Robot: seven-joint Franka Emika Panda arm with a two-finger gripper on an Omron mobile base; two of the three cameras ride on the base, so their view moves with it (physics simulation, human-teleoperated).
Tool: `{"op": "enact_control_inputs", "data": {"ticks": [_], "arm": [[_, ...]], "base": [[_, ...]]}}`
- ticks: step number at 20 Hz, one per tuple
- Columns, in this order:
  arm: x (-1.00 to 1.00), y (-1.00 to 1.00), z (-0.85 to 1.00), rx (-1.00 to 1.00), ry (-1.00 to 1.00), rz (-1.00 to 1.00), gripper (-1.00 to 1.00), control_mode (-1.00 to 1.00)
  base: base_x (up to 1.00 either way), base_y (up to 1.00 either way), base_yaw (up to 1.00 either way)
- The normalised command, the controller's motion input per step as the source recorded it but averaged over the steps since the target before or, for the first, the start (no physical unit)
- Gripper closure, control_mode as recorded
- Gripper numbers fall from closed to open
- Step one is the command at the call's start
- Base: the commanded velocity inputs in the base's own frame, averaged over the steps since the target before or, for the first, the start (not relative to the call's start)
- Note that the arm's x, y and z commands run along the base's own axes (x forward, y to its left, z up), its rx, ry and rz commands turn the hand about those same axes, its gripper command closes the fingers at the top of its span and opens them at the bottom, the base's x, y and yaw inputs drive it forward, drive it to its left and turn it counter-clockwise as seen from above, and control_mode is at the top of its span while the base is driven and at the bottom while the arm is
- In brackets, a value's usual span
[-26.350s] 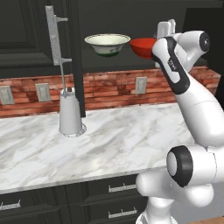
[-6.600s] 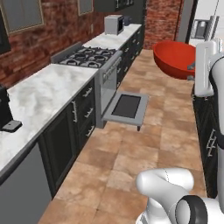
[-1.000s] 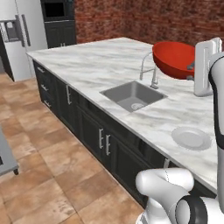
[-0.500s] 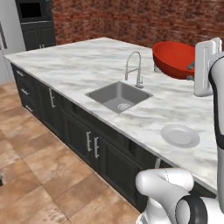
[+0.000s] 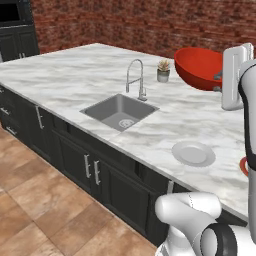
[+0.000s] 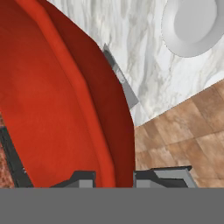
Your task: Move the bowls from the cabinet to the plates on the dining table.
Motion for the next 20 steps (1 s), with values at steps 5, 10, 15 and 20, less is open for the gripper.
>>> {"op": "enact_control_inputs", "data": {"ticks": [5, 10, 15, 20], "arm": [[0.00, 0.00, 0.00, 0.00, 0.00, 0.00, 1.00, 1.00], [0.00, 0.00, 0.00, 0.00, 0.00, 0.00, 1.00, 1.00], [0.00, 0.00, 0.00, 0.00, 0.00, 0.00, 1.00, 1.00], [0.00, 0.00, 0.00, 0.00, 0.00, 0.00, 1.00, 1.00]], "base": [[0.00, 0.00, -0.25], [0.00, 0.00, -0.25], [-0.03, -0.07, -0.16], [-0.05, -0.16, -0.04]]}}
